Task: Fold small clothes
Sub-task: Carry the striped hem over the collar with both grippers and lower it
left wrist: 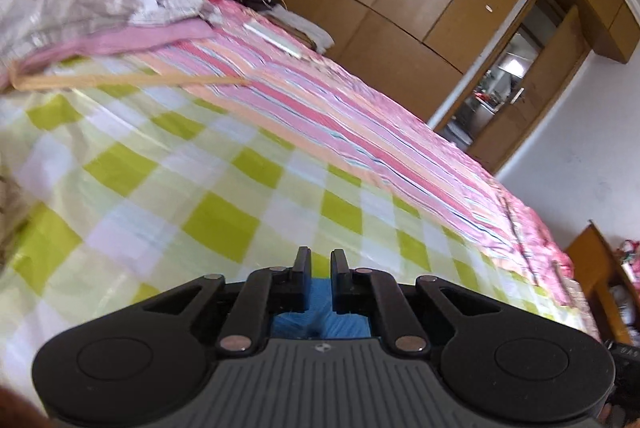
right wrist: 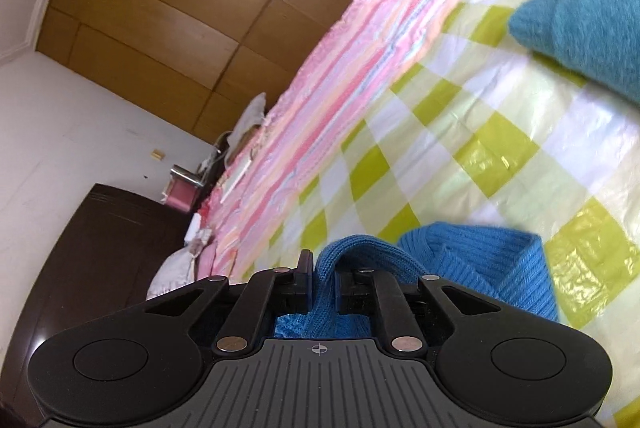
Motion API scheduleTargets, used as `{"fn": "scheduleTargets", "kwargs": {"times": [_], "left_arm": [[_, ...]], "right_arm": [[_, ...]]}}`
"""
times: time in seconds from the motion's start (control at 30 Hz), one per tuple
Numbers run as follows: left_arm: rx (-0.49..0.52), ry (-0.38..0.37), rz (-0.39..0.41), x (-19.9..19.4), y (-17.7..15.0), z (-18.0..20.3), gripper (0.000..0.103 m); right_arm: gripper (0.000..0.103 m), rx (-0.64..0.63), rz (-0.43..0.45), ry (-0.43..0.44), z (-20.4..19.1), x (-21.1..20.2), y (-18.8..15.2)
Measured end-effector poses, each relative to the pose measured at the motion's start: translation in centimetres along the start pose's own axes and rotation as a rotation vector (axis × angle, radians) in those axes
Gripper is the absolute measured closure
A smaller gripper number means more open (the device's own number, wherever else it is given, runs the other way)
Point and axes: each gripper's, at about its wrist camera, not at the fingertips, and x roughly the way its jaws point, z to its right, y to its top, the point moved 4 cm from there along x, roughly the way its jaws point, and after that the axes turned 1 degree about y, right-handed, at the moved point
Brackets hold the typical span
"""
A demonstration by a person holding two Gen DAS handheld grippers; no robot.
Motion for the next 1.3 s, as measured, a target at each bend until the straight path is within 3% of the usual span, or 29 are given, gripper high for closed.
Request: {"fn": "scheduleTargets", "kwargs": {"times": [0.03, 0.1, 0.17, 0.33, 0.43, 0.53, 0.6, 0.73, 0.87, 0.93, 1.03, 1.1, 1.3], "left_arm": [[0.015, 0.008, 0.019, -0.6, -0.2, -0.1, 0.088], [0.067, 0.008, 0.052, -2.0, -0.6, 0.1, 0.088], [0.139, 0.007, 0.084, -3.9, -1.5, 0.4, 0.087], [0.264, -0.055, 0.06, -6.4, -4.6, 1.8, 0.086], [0.39, -0.07, 0.018, -5.5, -6.5, 3.6, 0.086], [0.433, -0.096, -0.043, -3.5, -7.1, 5.0, 0.086], [0.456, -0.069, -0.044, -2.1, -7.0, 5.7, 0.085], [0.421, 0.113, -0.069, 0.6, -6.3, 4.1, 0.084], [0.372, 0.201, -0.055, -0.7, -6.3, 1.8, 0.082], [0.359, 0.185, -0.047, -1.9, -6.5, 1.3, 0.082], [0.317, 0.134, -0.044, -3.2, -6.2, 1.0, 0.078], [0.337, 0.125, -0.038, -3.0, -5.9, 1.2, 0.069], [0.395, 0.104, -0.049, -0.9, -5.6, 2.4, 0.067]], "right_arm": [[0.082, 0.0, 0.003, -0.001, 0.1, 0.0, 0.0], [0.061, -0.004, 0.012, -0.004, 0.2, -0.1, 0.1], [0.054, -0.01, 0.03, 0.001, 0.2, -0.5, 0.4], [0.053, -0.09, 0.056, -0.016, -0.2, -1.9, 0.4], [0.053, -0.186, 0.035, -0.057, -0.5, -2.8, -0.5], [0.053, -0.284, 0.023, -0.115, -0.2, -3.6, -1.5], [0.053, -0.344, 0.011, -0.171, 0.2, -3.9, -2.1], [0.053, -0.418, -0.037, -0.234, 1.3, -3.8, -3.0], [0.053, -0.463, -0.087, -0.271, 2.1, -3.1, -4.0], [0.056, -0.5, -0.09, -0.284, 2.1, -3.2, -4.5], [0.082, -0.55, -0.088, -0.307, 1.7, -3.5, -4.7], [0.098, -0.554, -0.098, -0.303, 1.5, -3.8, -4.6], [0.098, -0.527, -0.063, -0.326, 1.9, -5.0, -4.2]]}}
